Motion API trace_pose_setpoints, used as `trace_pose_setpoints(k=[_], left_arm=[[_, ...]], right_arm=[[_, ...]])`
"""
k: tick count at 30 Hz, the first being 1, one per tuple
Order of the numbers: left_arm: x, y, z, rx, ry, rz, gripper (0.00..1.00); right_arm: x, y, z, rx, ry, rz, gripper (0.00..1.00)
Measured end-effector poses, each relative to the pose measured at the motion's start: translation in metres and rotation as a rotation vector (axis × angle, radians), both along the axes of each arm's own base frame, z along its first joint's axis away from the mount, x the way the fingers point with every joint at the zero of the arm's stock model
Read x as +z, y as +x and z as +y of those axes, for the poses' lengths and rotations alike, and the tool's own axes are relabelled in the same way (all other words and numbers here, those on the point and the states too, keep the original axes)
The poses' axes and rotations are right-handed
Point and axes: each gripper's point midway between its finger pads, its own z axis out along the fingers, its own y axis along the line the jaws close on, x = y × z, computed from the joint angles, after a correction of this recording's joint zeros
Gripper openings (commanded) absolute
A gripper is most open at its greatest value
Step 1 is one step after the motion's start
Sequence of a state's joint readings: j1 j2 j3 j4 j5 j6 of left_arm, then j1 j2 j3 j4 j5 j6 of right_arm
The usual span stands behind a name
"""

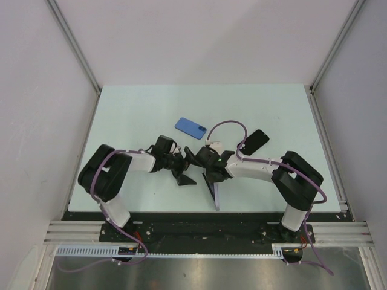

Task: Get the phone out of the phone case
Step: Remove the phone case from the phone, then place the phone at the center of the board.

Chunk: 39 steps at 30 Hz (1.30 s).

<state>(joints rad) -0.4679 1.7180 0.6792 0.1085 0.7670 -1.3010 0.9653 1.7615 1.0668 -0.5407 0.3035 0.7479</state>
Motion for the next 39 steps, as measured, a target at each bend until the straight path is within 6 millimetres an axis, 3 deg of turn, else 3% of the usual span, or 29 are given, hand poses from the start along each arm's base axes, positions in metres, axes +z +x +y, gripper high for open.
trace_pose_setpoints(k=[4,11,20,23,26,33,39], left_arm=[[0.0,0.004,-0.011,-0.024,0.005,0.002,0.88],[-0.007,-0.002,-0.02,-0.061,0.026,0.027,0.62],[-0.009,-0.013,-0.016,-0.089,0.051,0.051,0.6],[-0.008,-0.015,-0.016,-0.098,0.055,0.063,0.58],[-0.005,-0.013,-0.017,-0.104,0.06,0.059,0.53],[0.011,0.002,-0.026,-0.11,0.035,0.008,0.6],[0.021,0.021,-0.022,-0.083,0.026,-0.024,0.72]], right_arm=[[0.001,0.0,-0.002,-0.005,-0.009,-0.001,0.0],[0.002,-0.001,-0.009,-0.016,-0.051,-0.008,0.0],[0.006,0.001,-0.038,-0.055,-0.178,-0.034,0.0],[0.018,0.012,-0.051,-0.075,-0.248,-0.086,0.0],[0.037,0.032,-0.048,-0.094,-0.257,-0.163,0.0],[0.06,0.054,-0.036,-0.107,-0.225,-0.24,0.0],[0.059,0.069,-0.055,-0.167,-0.23,-0.222,0.0]])
